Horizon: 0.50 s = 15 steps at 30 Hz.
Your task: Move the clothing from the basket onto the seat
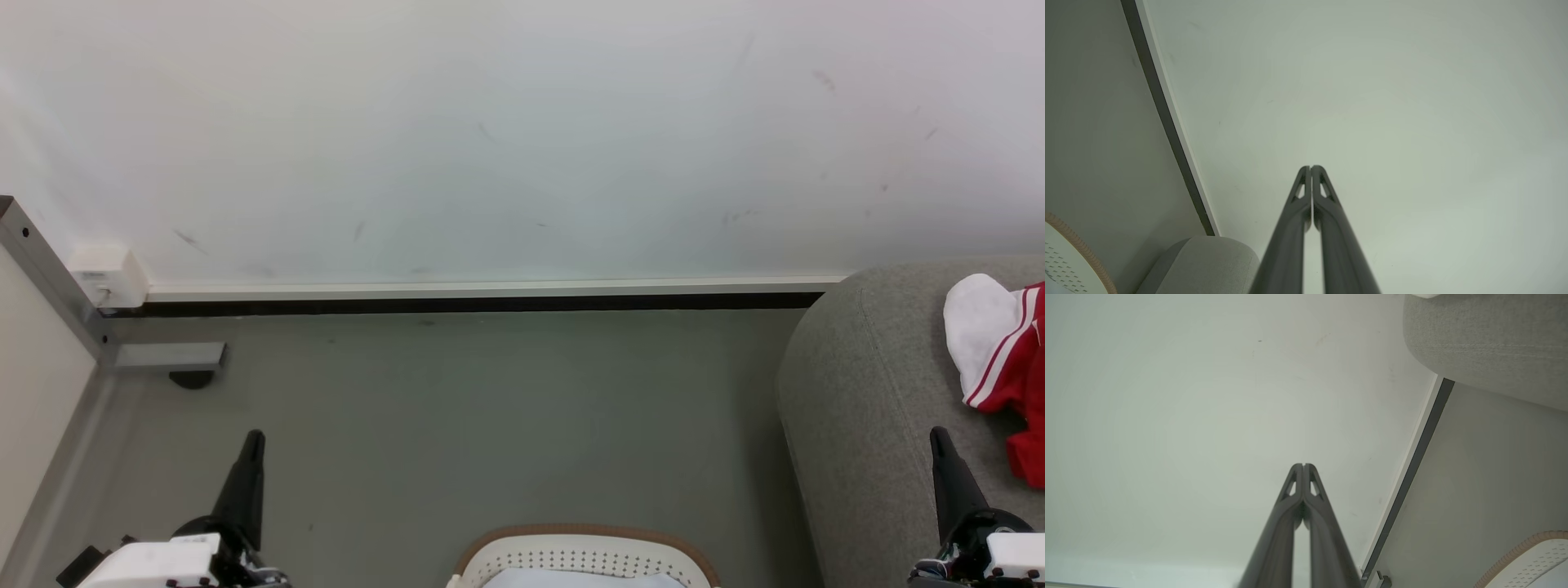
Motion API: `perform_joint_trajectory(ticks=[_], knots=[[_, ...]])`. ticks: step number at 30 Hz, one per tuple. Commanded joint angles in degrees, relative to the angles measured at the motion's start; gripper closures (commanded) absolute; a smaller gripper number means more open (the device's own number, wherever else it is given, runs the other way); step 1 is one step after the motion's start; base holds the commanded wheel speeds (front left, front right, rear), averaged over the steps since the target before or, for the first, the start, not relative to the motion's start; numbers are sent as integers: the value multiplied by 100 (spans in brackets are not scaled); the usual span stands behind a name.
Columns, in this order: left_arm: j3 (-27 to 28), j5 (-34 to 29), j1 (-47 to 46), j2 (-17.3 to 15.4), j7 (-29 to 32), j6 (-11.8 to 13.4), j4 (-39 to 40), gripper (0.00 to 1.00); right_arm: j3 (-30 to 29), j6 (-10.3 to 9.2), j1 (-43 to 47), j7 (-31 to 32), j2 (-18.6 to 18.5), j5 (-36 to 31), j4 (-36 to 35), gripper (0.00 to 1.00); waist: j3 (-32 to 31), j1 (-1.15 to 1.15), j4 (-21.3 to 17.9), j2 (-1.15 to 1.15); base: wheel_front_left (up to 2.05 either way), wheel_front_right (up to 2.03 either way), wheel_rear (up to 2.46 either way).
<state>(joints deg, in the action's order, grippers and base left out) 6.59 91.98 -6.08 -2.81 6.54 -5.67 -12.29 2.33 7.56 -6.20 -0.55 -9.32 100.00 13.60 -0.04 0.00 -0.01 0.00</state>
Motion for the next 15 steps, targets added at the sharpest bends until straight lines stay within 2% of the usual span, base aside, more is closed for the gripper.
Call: perform_joint_trajectory(ticks=[1,15], knots=[[16,67,-60,-13,22,4,-4,100,5,-14,-52,-2,-60,29,5,100,0,0,0,0,0,0,0],[16,67,-60,-13,22,4,-3,100,19,-14,-52,-23,-72,38,0,100,0,0,0,0,0,0,0]])
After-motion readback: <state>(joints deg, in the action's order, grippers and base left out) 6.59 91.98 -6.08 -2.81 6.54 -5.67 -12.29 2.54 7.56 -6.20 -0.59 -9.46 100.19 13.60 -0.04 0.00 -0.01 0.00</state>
